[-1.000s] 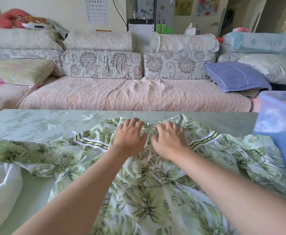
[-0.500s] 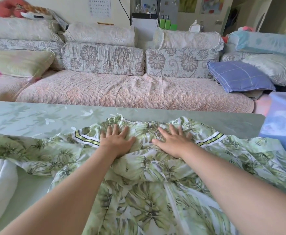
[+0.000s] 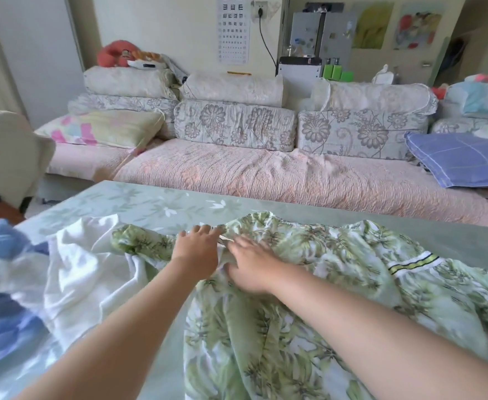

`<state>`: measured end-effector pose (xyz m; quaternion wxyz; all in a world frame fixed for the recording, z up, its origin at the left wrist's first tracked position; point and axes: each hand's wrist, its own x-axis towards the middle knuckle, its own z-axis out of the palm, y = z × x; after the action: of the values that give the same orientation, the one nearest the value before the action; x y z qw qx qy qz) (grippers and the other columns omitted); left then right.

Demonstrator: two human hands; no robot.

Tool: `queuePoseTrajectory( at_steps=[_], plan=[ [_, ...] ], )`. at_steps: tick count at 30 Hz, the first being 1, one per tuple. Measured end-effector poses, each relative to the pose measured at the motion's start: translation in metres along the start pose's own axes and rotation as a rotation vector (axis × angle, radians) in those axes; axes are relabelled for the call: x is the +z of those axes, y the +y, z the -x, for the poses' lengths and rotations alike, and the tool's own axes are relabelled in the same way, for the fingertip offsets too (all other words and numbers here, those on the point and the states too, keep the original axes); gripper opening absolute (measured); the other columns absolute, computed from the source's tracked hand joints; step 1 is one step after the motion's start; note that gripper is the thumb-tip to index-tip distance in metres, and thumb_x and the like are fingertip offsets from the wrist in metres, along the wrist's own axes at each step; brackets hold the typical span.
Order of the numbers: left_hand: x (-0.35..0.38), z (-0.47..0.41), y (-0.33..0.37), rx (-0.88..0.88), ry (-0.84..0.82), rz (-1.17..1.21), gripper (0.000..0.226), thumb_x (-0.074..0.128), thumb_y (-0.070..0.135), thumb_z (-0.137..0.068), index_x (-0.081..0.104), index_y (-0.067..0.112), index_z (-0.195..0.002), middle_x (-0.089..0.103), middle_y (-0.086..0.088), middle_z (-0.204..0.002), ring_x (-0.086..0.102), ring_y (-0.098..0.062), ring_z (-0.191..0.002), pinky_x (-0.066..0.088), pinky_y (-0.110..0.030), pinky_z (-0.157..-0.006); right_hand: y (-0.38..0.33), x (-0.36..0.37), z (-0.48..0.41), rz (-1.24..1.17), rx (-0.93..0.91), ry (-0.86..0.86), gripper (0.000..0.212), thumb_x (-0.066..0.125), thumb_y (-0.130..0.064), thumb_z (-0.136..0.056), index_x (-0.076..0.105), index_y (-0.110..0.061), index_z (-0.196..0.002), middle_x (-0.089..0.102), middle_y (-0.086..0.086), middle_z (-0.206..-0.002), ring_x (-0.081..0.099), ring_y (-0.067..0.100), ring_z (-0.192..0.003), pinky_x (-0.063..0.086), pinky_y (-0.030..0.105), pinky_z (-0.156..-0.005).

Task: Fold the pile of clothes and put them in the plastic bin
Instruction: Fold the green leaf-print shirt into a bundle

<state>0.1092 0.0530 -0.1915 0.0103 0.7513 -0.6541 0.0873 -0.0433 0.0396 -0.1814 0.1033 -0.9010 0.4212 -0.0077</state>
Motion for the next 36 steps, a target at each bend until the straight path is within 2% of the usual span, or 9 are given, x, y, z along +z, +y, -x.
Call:
queuePoseTrajectory(
  at_steps=[9, 16, 23, 26, 28, 31, 32, 34, 36],
  plan=[
    [-0.002, 0.053, -0.138, -0.277, -0.103, -0.198, 0.061, 0.055, 0.031, -0.090, 0.030, 0.032, -0.146, 0.042, -0.003, -0.148, 0.036, -0.027, -0.137, 0.030, -0.049, -0.107, -0.066, 0.040, -0.014, 0.095, -0.080, -0.188, 0.068, 0.031, -0.066, -0.095, 0.002, -0.049, -0.154, -0.010, 0.002, -0.166, -0.010, 0.031, -0.153, -0.003, 0.062, -0.120],
    [-0.020, 0.057, -0.152, -0.341, 0.279, 0.004, 0.028, 0.050, 0.012, -0.086, 0.067, 0.021, -0.106, 0.067, -0.006, -0.105, 0.058, -0.030, -0.102, 0.044, -0.037, -0.082, -0.075, 0.036, -0.013, 0.069, -0.039, -0.185, 0.065, 0.035, -0.053, -0.098, 0.006, -0.045, -0.156, -0.005, 0.002, -0.167, -0.004, 0.030, -0.153, -0.001, 0.057, -0.122],
    [-0.078, 0.034, -0.089, -0.065, 0.593, 0.543, 0.027, 0.046, 0.008, -0.093, 0.063, 0.020, -0.112, 0.066, -0.004, -0.102, 0.061, -0.026, -0.084, 0.044, -0.030, -0.058, -0.067, -0.007, -0.002, -0.564, -0.027, 0.263, 0.088, 0.071, -0.055, -0.082, 0.014, -0.045, -0.149, 0.033, -0.006, -0.155, 0.044, 0.021, -0.134, 0.042, 0.047, -0.107],
    [-0.097, 0.021, -0.044, 0.049, 0.505, 0.907, 0.029, 0.054, 0.003, -0.092, 0.065, 0.022, -0.112, 0.067, 0.007, -0.097, 0.064, -0.010, -0.086, 0.046, -0.007, -0.056, -0.053, -0.034, 0.001, -0.823, 0.008, 0.457, 0.090, 0.078, -0.061, -0.068, 0.028, -0.048, -0.141, 0.056, -0.013, -0.130, 0.066, 0.018, -0.105, 0.053, 0.043, -0.090],
    [-0.104, 0.013, -0.016, 0.117, 0.468, 1.050, 0.031, 0.062, 0.008, -0.092, 0.062, 0.025, -0.118, 0.066, 0.009, -0.109, 0.063, -0.004, -0.097, 0.044, -0.001, -0.064, -0.032, -0.048, 0.004, -0.912, 0.098, 0.609, 0.059, 0.077, -0.052, -0.073, 0.051, -0.040, -0.125, 0.067, -0.012, -0.109, 0.071, 0.020, -0.091, 0.058, 0.046, -0.082],
    [-0.098, 0.004, 0.010, 0.120, 0.500, 1.127, 0.047, 0.061, 0.004, -0.092, 0.052, 0.028, -0.132, 0.048, 0.004, -0.131, 0.050, -0.008, -0.119, 0.049, -0.017, -0.091, 0.012, -0.055, 0.017, -0.863, 0.302, 0.702, 0.012, 0.066, -0.025, -0.090, 0.065, -0.030, -0.101, 0.071, -0.006, -0.089, 0.073, 0.022, -0.070, 0.060, 0.049, -0.071],
    [-0.093, 0.003, 0.015, 0.090, 0.504, 1.123, 0.049, 0.057, 0.002, -0.093, 0.050, 0.028, -0.134, 0.045, 0.002, -0.134, 0.048, -0.009, -0.120, 0.049, -0.021, -0.093, 0.029, -0.054, 0.025, -0.849, 0.374, 0.686, 0.013, 0.063, -0.021, -0.091, 0.066, -0.028, -0.102, 0.071, -0.005, -0.085, 0.073, 0.021, -0.064, 0.061, 0.048, -0.070],
    [-0.079, 0.004, 0.024, 0.037, 0.422, 1.020, 0.046, 0.049, 0.001, -0.096, 0.049, 0.025, -0.135, 0.044, 0.000, -0.139, 0.050, -0.009, -0.110, 0.047, -0.008, -0.077, 0.060, -0.047, 0.042, -0.792, 0.527, 0.602, 0.024, 0.060, -0.021, -0.090, 0.063, -0.026, -0.113, 0.071, -0.003, -0.086, 0.072, 0.021, -0.068, 0.058, 0.040, -0.069],
    [-0.061, 0.007, 0.032, 0.063, 0.187, 0.827, 0.038, 0.050, 0.011, -0.099, 0.052, 0.024, -0.135, 0.043, -0.001, -0.144, 0.052, -0.010, -0.102, 0.044, -0.008, -0.073, 0.085, -0.036, 0.056, -0.664, 0.656, 0.475, 0.043, 0.059, -0.020, -0.086, 0.054, -0.025, -0.128, 0.066, -0.004, -0.101, 0.066, 0.018, -0.077, 0.051, 0.031, -0.063]
  ],
)
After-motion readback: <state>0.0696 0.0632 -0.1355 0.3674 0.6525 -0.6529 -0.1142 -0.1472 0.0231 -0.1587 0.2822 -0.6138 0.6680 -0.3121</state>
